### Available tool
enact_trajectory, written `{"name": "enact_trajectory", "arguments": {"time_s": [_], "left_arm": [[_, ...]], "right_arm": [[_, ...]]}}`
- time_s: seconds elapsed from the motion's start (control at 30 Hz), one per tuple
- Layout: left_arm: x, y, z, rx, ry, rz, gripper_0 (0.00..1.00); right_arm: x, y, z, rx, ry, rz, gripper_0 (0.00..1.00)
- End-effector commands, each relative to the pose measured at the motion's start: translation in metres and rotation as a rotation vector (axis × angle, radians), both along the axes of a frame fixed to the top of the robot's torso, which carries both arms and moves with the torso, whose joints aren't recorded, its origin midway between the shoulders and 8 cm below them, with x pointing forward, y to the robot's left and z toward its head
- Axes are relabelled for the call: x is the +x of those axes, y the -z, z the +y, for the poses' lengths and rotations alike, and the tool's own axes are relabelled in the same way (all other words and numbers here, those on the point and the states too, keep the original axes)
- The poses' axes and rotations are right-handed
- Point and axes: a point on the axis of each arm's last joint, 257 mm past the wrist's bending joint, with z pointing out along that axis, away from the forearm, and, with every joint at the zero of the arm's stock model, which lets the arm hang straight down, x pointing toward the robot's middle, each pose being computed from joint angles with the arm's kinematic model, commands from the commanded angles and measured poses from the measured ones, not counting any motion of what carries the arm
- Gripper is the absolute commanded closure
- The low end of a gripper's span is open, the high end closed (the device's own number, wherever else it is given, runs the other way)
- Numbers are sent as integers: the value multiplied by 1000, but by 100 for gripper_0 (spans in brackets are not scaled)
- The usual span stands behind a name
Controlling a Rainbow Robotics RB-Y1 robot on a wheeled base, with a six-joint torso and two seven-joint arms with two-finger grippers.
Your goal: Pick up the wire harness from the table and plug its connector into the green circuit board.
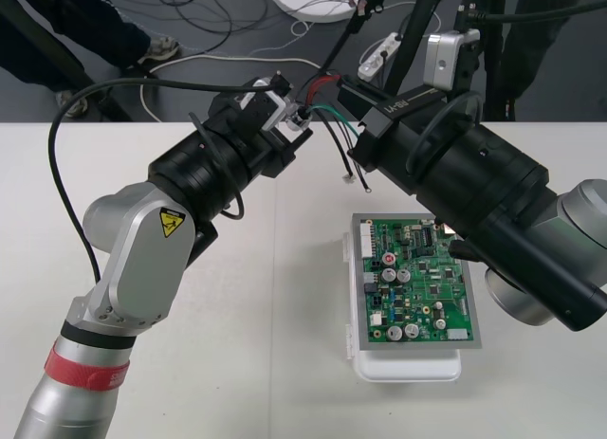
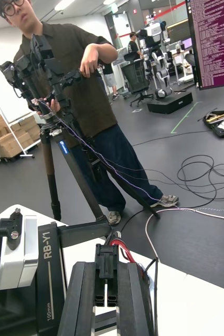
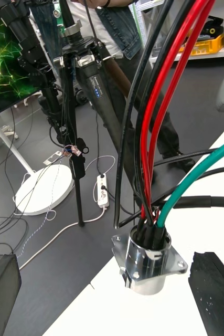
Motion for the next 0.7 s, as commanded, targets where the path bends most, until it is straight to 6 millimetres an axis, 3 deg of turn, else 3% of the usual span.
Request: {"name": "enact_trajectory", "arguments": {"time_s": [0.03,0.3,0.7], "left_arm": [[-8,-28,-7,-71,12,-51,6],[-9,-19,4,-76,5,-31,5],[-26,17,42,-121,47,85,6]], "right_arm": [[-2,-17,5,-28,-2,-66,100],[4,-22,-10,-35,20,-69,100],[5,-31,-38,-42,14,-78,100]]}}
